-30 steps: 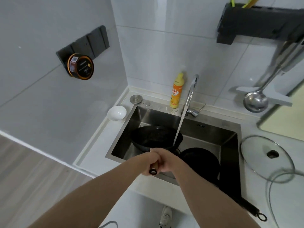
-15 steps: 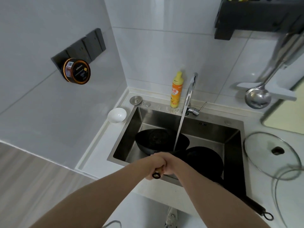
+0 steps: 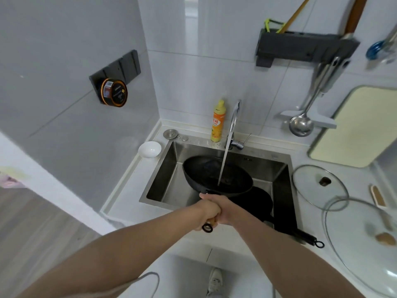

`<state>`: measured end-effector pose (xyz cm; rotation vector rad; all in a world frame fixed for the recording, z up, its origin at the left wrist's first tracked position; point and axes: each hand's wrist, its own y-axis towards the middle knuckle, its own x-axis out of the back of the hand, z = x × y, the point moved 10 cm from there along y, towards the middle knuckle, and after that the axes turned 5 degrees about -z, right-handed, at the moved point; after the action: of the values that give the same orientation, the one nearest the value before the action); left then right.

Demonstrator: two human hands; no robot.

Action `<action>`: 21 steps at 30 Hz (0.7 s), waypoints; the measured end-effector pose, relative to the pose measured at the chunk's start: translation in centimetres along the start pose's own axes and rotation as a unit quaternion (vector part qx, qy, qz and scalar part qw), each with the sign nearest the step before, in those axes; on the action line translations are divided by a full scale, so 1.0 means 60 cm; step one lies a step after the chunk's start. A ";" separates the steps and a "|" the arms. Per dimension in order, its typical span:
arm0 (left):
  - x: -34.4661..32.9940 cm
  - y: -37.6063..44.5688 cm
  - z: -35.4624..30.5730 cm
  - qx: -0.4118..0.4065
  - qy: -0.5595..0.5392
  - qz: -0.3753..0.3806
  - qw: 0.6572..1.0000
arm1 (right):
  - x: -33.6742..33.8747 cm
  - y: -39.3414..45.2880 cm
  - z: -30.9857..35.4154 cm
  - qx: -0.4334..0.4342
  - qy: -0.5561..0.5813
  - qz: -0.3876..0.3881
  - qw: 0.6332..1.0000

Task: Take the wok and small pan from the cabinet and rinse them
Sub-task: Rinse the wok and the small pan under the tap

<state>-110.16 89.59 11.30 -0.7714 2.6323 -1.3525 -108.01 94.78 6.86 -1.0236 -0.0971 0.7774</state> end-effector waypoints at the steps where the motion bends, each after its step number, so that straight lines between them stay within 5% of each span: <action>1: -0.003 -0.007 0.002 -0.009 -0.008 0.004 1.000 | 0.002 -0.005 -0.004 0.003 -0.004 -0.006 1.000; 12: -0.014 -0.052 0.076 -0.095 -0.006 0.007 0.995 | 0.029 -0.048 -0.026 0.143 -0.114 -0.156 0.971; 21: -0.025 -0.061 0.092 -0.095 -0.087 0.053 0.990 | 0.028 -0.067 -0.018 0.141 -0.197 -0.197 0.950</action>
<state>-105.81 84.48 10.58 -0.7229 2.6465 -0.9709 -104.16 93.93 9.00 -0.5413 -0.5058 0.5953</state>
